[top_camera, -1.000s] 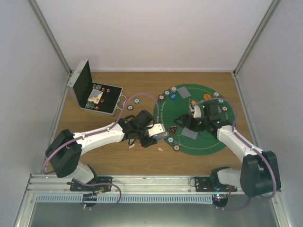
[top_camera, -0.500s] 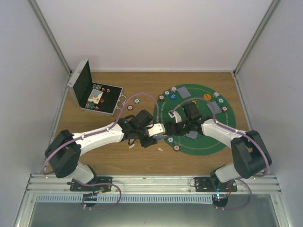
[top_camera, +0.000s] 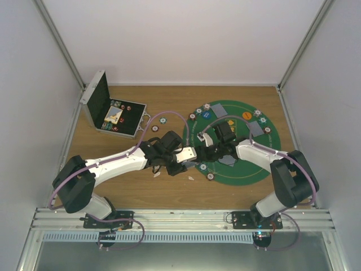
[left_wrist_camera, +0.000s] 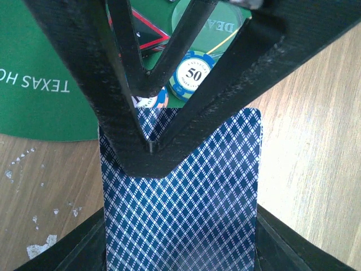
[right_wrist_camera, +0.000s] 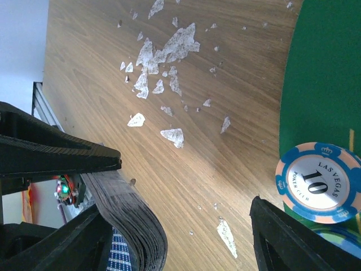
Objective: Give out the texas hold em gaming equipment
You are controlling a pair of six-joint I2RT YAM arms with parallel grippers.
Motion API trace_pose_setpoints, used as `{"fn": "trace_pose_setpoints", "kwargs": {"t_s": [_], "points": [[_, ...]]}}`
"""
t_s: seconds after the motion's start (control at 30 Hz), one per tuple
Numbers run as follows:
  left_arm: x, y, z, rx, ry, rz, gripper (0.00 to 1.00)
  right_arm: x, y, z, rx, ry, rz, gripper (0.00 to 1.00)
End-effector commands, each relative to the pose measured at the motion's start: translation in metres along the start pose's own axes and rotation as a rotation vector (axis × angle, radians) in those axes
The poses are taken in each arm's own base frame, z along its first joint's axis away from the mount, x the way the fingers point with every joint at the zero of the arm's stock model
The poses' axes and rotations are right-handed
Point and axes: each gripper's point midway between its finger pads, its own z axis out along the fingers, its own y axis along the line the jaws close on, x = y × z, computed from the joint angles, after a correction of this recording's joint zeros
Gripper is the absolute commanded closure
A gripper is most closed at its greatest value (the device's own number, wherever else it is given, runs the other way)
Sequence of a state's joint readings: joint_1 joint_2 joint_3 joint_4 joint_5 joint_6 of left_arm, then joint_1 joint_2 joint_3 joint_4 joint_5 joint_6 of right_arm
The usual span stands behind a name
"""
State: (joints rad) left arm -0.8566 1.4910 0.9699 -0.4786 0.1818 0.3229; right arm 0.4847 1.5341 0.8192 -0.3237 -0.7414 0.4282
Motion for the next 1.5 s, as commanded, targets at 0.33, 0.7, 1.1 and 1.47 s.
{"fn": "trace_pose_setpoints", "kwargs": {"t_s": [0.33, 0.7, 1.1, 1.47], "points": [[-0.016, 0.002, -0.009, -0.014, -0.073, 0.012, 0.43, 0.004, -0.003, -0.001, 0.041, 0.017, -0.047, 0.31], [-0.016, 0.003, -0.009, -0.018, -0.071, 0.011, 0.43, 0.003, -0.018, -0.011, 0.111, 0.008, -0.042, 0.44], [-0.015, 0.003, -0.008, -0.018, -0.069, 0.011, 0.43, 0.002, -0.006, -0.019, 0.021, -0.004, -0.049, 0.48], [-0.015, 0.003, -0.009, -0.019, -0.069, 0.011, 0.43, 0.003, 0.012, -0.027, -0.055, -0.013, -0.051, 0.82]]}}
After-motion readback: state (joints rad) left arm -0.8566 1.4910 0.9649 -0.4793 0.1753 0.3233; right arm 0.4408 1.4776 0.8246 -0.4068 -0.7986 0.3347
